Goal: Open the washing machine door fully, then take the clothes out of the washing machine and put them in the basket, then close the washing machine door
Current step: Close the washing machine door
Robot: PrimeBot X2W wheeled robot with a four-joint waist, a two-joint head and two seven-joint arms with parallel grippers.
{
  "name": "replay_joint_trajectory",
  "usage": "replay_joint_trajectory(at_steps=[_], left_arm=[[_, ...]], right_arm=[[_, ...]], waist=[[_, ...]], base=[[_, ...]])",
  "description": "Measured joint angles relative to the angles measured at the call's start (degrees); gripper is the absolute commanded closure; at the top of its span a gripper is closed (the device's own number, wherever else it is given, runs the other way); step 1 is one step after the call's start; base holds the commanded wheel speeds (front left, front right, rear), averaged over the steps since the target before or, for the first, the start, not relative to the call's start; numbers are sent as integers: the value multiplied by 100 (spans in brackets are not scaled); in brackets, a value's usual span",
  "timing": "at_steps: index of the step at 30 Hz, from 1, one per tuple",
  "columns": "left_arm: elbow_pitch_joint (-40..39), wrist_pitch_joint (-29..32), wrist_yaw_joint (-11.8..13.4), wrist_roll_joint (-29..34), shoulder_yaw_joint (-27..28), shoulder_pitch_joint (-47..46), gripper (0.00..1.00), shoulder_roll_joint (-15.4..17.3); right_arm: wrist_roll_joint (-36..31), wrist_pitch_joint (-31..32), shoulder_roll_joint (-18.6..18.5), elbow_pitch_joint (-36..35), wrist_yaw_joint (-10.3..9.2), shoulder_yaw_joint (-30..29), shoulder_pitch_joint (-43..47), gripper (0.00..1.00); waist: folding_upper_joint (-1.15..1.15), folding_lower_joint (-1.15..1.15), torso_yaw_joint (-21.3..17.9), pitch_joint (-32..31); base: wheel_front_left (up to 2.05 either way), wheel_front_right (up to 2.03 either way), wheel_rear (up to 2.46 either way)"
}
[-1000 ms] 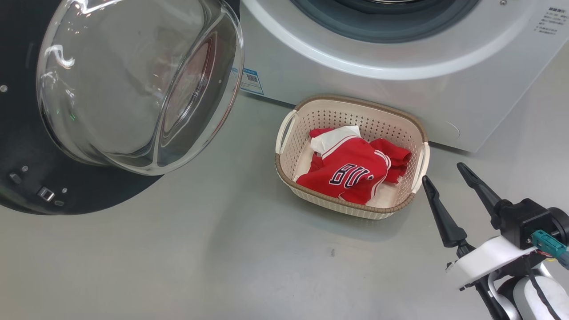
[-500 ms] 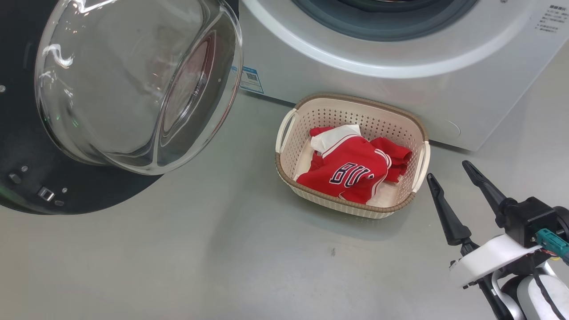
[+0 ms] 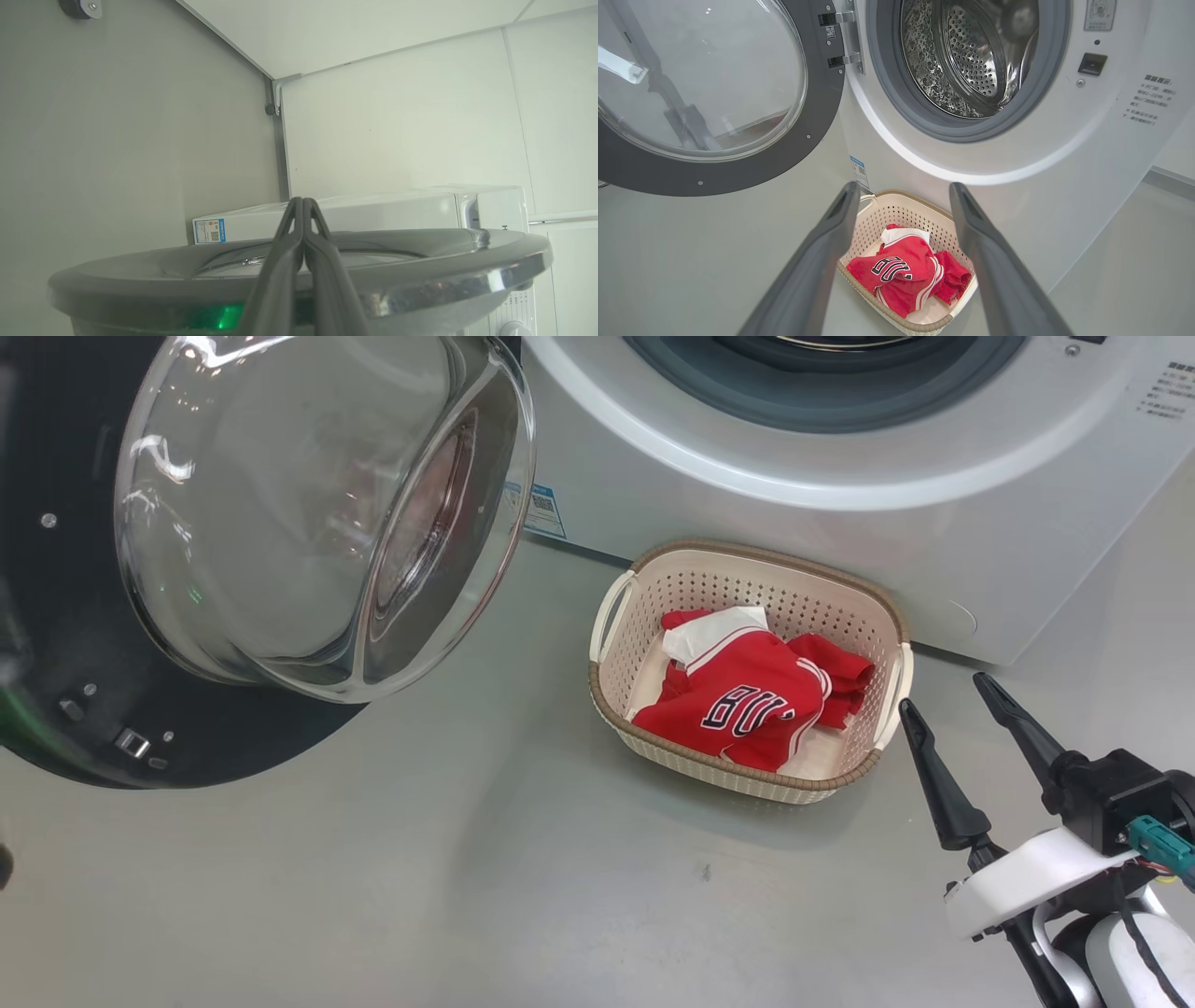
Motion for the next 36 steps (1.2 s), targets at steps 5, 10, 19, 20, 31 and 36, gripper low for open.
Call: replay_joint_trajectory(at_steps=[5, 10, 19, 20, 31, 36], left_arm=[[-15, 243, -233, -51, -57, 76, 100, 0], [-89, 487, -464, -53, -192, 194, 100, -31], [-194, 888, -701, -148, -274, 556, 100, -146], [-229, 926, -720, -163, -275, 589, 100, -153], [-702, 1349, -878, -399, -341, 977, 100, -303], [-1034, 1544, -887, -410, -375, 1186, 100, -341]], right_arm=[[4, -8, 25, 1, -1, 10, 0, 0], [13, -58, 45, 42, -8, 2, 1, 0], [43, -136, 131, 111, -51, 4, 12, 0], [55, -151, 141, 112, -51, 9, 18, 0], [59, -210, 208, 156, -59, 60, 19, 0], [100, -237, 266, 186, -62, 78, 20, 0]], waist=[[0, 0, 33, -44], [0, 0, 60, -111], [0, 0, 120, -260], [0, 0, 127, -274], [0, 0, 119, -358], [0, 0, 50, -391]], base=[[0, 0, 0], [0, 0, 0], [0, 0, 0], [0, 0, 0], [0, 0, 0], [0, 0, 0]])
